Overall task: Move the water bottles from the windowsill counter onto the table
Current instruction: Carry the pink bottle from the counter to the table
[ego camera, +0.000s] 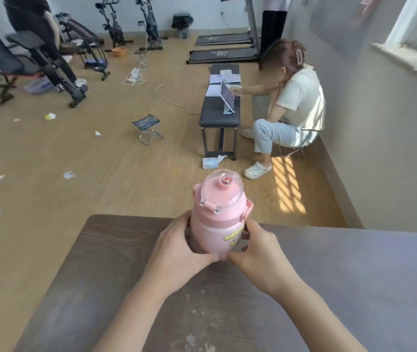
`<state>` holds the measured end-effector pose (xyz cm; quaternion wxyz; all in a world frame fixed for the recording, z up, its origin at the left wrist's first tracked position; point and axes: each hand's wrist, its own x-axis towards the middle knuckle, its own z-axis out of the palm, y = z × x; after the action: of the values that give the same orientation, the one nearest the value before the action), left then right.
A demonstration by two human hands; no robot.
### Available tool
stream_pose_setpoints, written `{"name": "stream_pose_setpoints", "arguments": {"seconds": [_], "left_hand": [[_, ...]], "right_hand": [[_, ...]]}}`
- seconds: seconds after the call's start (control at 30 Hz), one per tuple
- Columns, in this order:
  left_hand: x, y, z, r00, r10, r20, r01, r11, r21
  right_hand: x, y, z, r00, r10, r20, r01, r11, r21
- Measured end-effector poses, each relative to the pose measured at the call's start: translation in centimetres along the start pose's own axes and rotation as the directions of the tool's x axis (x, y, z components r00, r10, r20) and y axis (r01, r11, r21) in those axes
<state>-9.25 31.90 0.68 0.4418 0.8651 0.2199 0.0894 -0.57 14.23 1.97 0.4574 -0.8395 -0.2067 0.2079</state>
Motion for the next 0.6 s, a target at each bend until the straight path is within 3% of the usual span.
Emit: {"name": "stream_pose_setpoints", "arguments": {"seconds": [0.3,0.6], "left_hand": [[-2.5,-8.7,-12.4,0.978,-0.139,-0.153,0.134,0.990,-0.038],[-3.8,-12.1,-15.2,0.964,-0.207,-0.165,0.187,0.974,-0.131]], "right_hand": [[4.2,-7.4,13.9,0.975,-0.118,0.188,0.135,0.988,-0.079],[4.8,-8.7,19.1,0.966,-0.127,0.224,0.162,0.976,-0.147]]}}
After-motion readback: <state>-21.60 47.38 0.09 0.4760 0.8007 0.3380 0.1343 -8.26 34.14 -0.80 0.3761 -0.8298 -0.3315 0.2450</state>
